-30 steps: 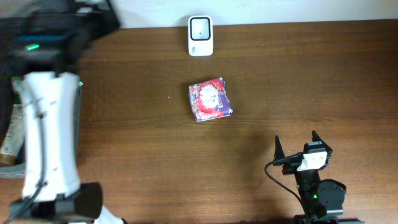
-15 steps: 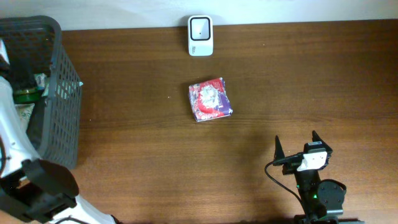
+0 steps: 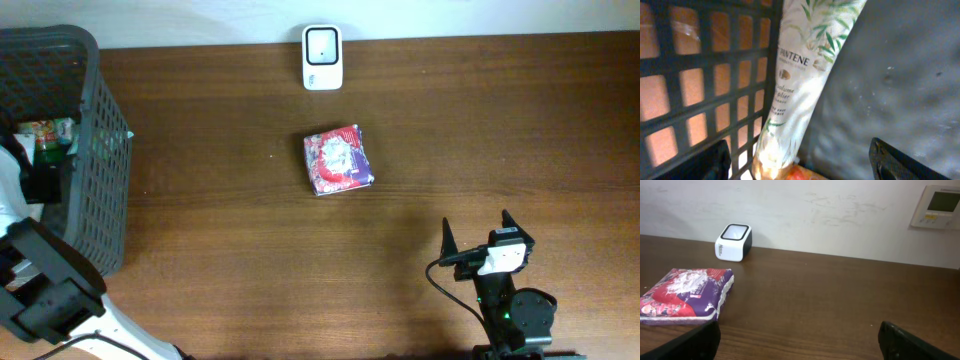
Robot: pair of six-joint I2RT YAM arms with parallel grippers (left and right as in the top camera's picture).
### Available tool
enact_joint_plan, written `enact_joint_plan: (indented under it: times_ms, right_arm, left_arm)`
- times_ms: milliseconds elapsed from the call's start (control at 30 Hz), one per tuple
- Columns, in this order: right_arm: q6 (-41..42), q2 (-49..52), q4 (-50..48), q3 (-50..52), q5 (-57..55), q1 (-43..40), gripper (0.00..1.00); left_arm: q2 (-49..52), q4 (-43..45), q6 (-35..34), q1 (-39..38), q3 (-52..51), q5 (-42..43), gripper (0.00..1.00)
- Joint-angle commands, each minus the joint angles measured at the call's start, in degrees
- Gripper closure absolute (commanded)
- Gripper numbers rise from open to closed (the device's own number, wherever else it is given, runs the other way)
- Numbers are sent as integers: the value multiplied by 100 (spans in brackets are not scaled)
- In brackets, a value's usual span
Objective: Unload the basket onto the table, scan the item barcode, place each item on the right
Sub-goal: 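Reach the left gripper into the basket and grasp the white tube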
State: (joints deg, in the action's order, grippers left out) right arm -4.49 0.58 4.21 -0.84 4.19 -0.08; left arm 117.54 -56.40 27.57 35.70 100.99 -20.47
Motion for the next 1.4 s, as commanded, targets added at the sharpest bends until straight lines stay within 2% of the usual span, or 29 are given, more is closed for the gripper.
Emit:
enact_joint_plan:
  times_ms: [0, 300, 433, 567, 667, 700, 800, 900, 933, 1000, 1100, 1167, 1267, 1367]
  right_arm:
    - [24, -26, 2, 52, -9, -33, 2]
    - [24, -26, 0, 52, -9, -33, 1]
    - [24, -26, 0, 52, -9, -33, 1]
    - [24, -26, 0, 52, -9, -33, 1]
    - [24, -26, 0, 52, -9, -33, 1]
    - [22, -26, 0, 52, -9, -31, 1]
    - [24, -26, 0, 52, -9, -33, 1]
    - [24, -26, 0, 52, -9, -33, 1]
    - [24, -26, 0, 52, -9, -33, 1]
    - [24, -26, 0, 52, -9, -33, 2]
    - [24, -26, 0, 52, -9, -33, 1]
    - [24, -26, 0, 52, -9, -33, 1]
    - [24, -26, 0, 52, -9, -33, 1]
    - [24, -26, 0, 52, -9, -33, 1]
  left_arm:
    - [87, 332, 402, 61, -376, -365, 15]
    - [87, 1019, 507, 264, -1008, -461, 16]
    - [92, 1060, 503, 490, -1180, -225, 30]
    - [103, 1145, 505, 684, -1473, 474, 31]
    - [107, 1340, 503, 761, -1786, 487, 34]
    - [107, 1375, 501, 765, -1856, 487, 40]
    - [83, 1373, 144, 750, -1845, 616, 82]
    - [-33, 1246, -468, 675, -1703, 619, 98]
    - [-157, 1102, -619, 627, -1615, 619, 100]
    - [-417, 962, -929, 562, -1521, 638, 100]
    - [-1117, 898, -1716, 476, -1325, 1283, 100]
    - [-1679, 879, -1731, 461, -1224, 1906, 100]
    - [-2518, 1034, -1755, 463, -1174, 2376, 100]
    - [-3294, 1432, -2249, 463, -1174, 2643, 100]
